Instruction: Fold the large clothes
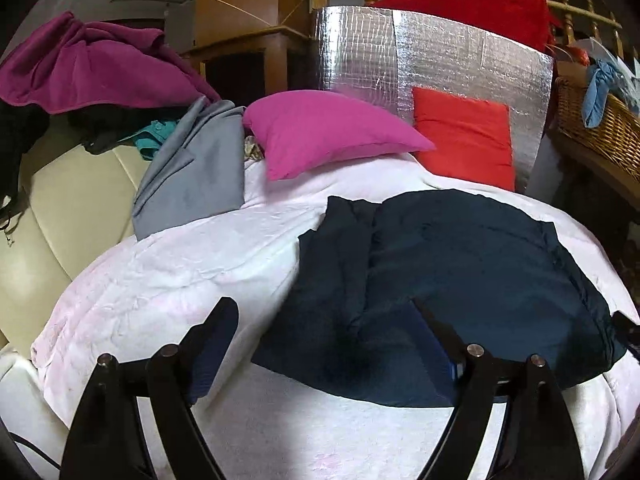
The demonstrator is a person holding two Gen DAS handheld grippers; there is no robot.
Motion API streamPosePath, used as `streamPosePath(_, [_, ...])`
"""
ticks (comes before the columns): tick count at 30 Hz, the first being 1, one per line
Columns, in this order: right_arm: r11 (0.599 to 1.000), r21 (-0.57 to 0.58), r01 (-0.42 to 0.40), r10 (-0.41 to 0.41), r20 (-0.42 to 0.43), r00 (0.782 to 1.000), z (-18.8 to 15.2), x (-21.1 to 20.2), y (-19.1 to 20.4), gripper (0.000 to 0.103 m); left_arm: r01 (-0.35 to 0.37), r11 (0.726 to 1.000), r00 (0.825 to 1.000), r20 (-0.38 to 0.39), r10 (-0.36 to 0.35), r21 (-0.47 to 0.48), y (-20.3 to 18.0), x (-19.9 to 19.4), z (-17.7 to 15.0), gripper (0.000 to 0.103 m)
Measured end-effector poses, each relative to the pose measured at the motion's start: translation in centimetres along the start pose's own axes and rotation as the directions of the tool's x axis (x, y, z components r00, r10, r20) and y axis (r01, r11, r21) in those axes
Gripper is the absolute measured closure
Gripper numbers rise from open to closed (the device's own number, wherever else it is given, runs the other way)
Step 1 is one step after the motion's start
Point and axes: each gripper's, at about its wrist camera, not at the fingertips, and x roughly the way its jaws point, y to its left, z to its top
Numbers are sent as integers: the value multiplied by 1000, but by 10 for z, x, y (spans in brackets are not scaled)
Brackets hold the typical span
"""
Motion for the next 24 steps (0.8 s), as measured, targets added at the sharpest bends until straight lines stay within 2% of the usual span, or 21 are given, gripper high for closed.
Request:
streamPosePath(8, [999,24,-25,26,-57,998,-5,43,3,48,-16,999,1000,4,16,37,-11,2,0,17])
streamPosePath(15, [999,27,-41,43,-74,996,-2,61,3,49,-31,998,999,-6,32,46,-18,15,4,17])
streamPosePath(24, [999,7,-39,40,-130,991,0,82,2,48,-44,996,997,-59,48,72,-25,47,8,17])
